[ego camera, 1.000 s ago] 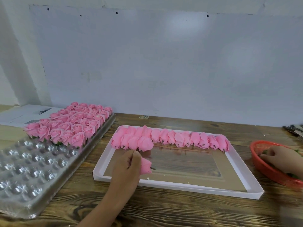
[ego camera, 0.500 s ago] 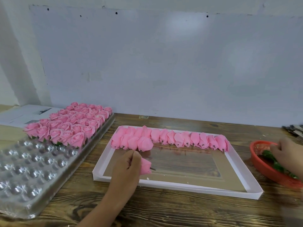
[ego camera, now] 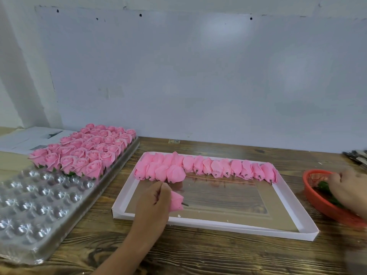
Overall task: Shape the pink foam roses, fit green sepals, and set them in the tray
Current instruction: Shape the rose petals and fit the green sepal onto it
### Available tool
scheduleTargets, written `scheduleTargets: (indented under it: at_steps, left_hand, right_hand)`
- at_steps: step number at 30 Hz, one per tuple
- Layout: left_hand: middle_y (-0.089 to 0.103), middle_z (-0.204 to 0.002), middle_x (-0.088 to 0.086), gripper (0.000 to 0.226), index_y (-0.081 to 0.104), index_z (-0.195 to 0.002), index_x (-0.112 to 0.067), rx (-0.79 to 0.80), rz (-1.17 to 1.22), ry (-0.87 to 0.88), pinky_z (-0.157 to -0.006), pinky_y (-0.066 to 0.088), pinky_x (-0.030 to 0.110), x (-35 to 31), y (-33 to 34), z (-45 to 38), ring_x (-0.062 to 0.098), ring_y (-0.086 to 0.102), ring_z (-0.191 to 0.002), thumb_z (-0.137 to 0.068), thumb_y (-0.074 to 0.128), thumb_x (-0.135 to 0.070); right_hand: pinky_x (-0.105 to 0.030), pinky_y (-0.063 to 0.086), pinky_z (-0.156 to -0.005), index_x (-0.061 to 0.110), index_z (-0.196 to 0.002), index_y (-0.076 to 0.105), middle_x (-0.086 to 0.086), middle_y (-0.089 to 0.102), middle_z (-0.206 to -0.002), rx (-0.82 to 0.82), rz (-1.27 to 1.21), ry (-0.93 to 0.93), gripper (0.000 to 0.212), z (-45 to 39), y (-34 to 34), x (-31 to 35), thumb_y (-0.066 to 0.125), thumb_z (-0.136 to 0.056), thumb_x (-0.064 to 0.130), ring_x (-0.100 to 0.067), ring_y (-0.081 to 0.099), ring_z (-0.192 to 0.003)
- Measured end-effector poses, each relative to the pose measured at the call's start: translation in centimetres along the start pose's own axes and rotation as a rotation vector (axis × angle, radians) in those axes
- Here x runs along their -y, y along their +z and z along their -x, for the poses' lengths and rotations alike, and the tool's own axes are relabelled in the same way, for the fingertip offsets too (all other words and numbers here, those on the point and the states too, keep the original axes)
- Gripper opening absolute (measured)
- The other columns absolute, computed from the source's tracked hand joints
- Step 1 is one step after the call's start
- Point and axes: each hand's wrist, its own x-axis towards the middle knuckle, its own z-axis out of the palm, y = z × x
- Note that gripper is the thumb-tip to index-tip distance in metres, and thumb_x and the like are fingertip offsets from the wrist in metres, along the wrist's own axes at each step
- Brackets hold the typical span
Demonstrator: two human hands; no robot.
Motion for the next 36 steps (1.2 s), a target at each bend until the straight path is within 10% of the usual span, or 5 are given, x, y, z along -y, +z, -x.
scheduleTargets:
  at_steps: [5, 13, 18, 32, 36]
  left_hand:
    - [0.044, -0.058, -0.01, 0.036, 0.047, -0.065, -0.016, 0.016, 0.007, -0.006, -0.05, 0.037, 0.023, 0.0, 0.0, 0.0, 0.003, 0.042, -0.053, -0.1, 0.043, -0.024]
    - [0.047, -0.061, -0.012, 0.036, 0.048, -0.068, -0.01, 0.011, -0.014, 0.022, -0.05, 0.038, 0.019, 0.1, -0.1, -0.1, 0.003, 0.043, -0.054, -0.1, 0.042, -0.026]
    - [0.046, -0.06, -0.012, 0.036, 0.046, -0.066, -0.013, 0.011, -0.016, 0.015, -0.05, 0.038, 0.02, 0.1, -0.1, -0.1, 0.003, 0.042, -0.054, -0.1, 0.043, -0.025]
    - [0.043, -0.06, -0.002, 0.039, 0.046, -0.064, -0.013, 0.032, 0.01, -0.012, -0.053, 0.035, 0.028, -0.1, -0.2, 0.1, 0.011, 0.043, -0.056, -0.102, 0.043, -0.022]
    - [0.043, -0.061, -0.001, 0.037, 0.046, -0.069, -0.002, 0.022, 0.009, -0.008, -0.053, 0.036, 0.029, -0.2, -0.1, 0.0, 0.011, 0.042, -0.056, -0.101, 0.044, -0.02]
  right_hand:
    - [-0.052, 0.053, -0.083, 0.007, -0.114, 0.051, -0.03, 0.051, -0.119, 0.108, 0.082, -0.042, 0.033, 0.4, -0.8, 1.1, 0.049, -0.095, 0.034, -0.044, 0.057, -0.09]
    - [-0.027, 0.041, -0.048, 0.041, -0.059, 0.054, 0.008, 0.055, -0.061, 0.125, 0.009, -0.109, 0.034, 1.6, -2.1, 1.7, 0.08, -0.079, 0.032, -0.018, 0.054, -0.047]
    - [-0.024, 0.04, -0.042, 0.034, -0.064, 0.058, 0.001, 0.057, -0.039, 0.184, -0.043, -0.081, 0.027, 2.3, -3.1, 2.8, 0.063, -0.091, 0.031, -0.023, 0.056, -0.031]
    - [-0.035, 0.051, -0.046, 0.011, -0.114, 0.057, -0.007, 0.055, -0.059, 0.062, -0.002, -0.128, 0.024, -1.7, 0.3, -0.8, 0.041, -0.096, 0.017, -0.027, 0.059, -0.047]
    - [-0.028, 0.043, -0.046, 0.021, -0.099, 0.068, 0.006, 0.055, -0.06, 0.159, 0.115, -0.214, 0.02, -0.6, -1.0, 0.2, 0.051, -0.093, 0.013, -0.017, 0.059, -0.049]
